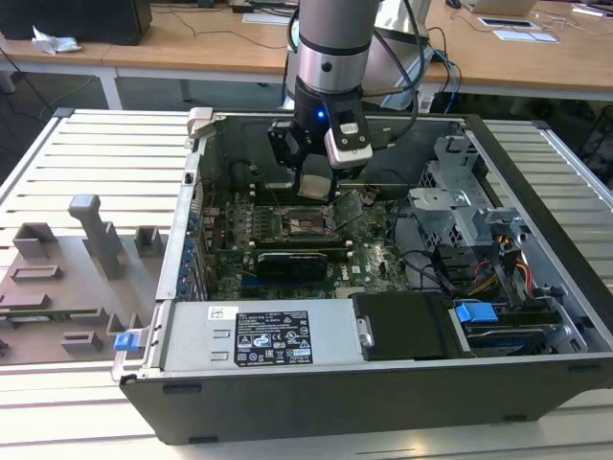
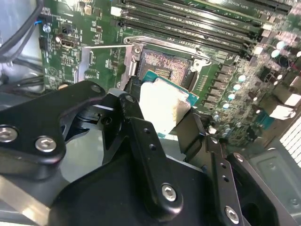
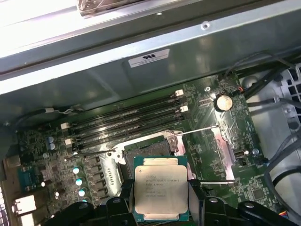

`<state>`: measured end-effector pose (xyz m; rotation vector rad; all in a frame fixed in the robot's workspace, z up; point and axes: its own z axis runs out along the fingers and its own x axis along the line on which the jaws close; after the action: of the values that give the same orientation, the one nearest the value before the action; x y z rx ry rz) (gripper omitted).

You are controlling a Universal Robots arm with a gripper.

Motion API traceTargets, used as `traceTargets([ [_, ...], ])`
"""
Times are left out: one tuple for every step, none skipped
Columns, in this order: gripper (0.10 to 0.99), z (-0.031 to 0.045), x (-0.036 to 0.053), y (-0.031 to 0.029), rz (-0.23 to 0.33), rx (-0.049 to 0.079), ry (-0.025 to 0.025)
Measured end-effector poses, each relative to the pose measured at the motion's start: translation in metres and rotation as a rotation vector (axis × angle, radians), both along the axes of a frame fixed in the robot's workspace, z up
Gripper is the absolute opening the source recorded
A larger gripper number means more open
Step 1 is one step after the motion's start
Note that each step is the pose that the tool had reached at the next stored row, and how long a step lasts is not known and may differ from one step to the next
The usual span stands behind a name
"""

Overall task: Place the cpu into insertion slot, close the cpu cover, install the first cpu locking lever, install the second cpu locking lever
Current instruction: 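Place the cpu into insertion slot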

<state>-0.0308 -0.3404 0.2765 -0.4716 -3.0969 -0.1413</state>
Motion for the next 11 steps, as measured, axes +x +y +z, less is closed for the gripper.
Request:
traceTargets([
  [0.541,-0.0001,0.0000,0.0000,-0.021,0.000,0.0000],
  [0.541,-0.0001,0.0000,0.0000,-0.034,0.000,0.0000],
  [0.541,-0.0002,0.0000,0.0000,-0.045,0.000,0.0000],
  [0.541,-0.0002,0.0000,0.0000,-0.063,0.000,0.0000],
  [0.541,-0.0003,0.0000,0.0000,-0.074,0.000,0.0000],
  [0.541,-0.0003,0.0000,0.0000,-0.088,0.000,0.0000],
  [0.541,-0.0004,0.0000,0.0000,-0.113,0.000,0.0000],
  [0.541,-0.0006,0.0000,0.0000,-0.136,0.000,-0.0001],
  [0.541,-0.0006,0.0000,0.0000,-0.146,0.000,0.0000],
  [0.541,-0.0006,0.0000,0.0000,-0.156,0.000,0.0000],
  [0.541,-0.0007,0.0000,0.0000,-0.172,0.000,0.0000],
])
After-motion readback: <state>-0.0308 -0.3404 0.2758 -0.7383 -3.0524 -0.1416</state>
